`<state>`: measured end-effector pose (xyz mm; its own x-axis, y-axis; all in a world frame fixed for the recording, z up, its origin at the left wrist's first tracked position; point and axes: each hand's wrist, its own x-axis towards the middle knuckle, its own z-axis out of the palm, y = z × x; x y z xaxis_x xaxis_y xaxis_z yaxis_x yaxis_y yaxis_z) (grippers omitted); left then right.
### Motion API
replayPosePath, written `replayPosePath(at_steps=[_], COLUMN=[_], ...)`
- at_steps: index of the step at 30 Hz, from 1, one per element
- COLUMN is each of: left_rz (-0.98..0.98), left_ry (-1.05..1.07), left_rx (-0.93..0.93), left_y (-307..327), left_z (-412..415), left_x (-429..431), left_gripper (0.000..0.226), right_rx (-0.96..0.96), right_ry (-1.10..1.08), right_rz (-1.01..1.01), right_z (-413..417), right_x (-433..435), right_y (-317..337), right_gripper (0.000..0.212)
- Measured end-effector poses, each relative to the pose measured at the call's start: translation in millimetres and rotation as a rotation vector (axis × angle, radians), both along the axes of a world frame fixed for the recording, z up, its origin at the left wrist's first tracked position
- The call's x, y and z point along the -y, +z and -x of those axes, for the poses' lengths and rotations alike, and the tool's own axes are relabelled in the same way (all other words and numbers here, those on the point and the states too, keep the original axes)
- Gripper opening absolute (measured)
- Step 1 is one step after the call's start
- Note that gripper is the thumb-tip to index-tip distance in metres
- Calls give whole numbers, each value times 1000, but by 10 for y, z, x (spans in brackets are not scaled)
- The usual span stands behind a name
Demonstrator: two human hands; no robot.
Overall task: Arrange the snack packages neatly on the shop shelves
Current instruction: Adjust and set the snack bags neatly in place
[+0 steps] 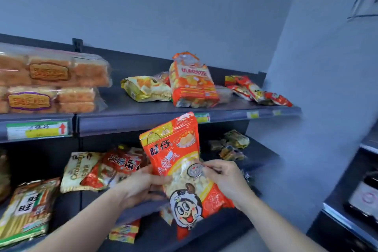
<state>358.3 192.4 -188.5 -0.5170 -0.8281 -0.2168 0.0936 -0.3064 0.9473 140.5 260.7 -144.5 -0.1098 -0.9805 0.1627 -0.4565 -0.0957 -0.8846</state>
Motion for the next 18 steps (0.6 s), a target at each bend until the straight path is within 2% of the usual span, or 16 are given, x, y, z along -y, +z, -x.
replayPosePath(at_steps=[4,7,10,15,18], left_rz=[55,109,202,369,466], left_ry=[-124,-134,-47,93,181], left_rx=[-14,-22,-14,-7,-31], left_y=[229,458,685,1070,1256], left_z=[918,1500,2007,2693,3064], left_x=[42,91,242,603,866], left_gripper=[90,64,46,24,20], right_rx=[38,90,173,341,353], right_ry=[-93,-168,-229,-282,-275], right_rz=[125,201,260,323,342], right_z=[831,1323,1744,2342,2658], right_x=[-2,40,157,529,863], right_y=[213,402,548,776,888], right_gripper=[37,36,34,13,23])
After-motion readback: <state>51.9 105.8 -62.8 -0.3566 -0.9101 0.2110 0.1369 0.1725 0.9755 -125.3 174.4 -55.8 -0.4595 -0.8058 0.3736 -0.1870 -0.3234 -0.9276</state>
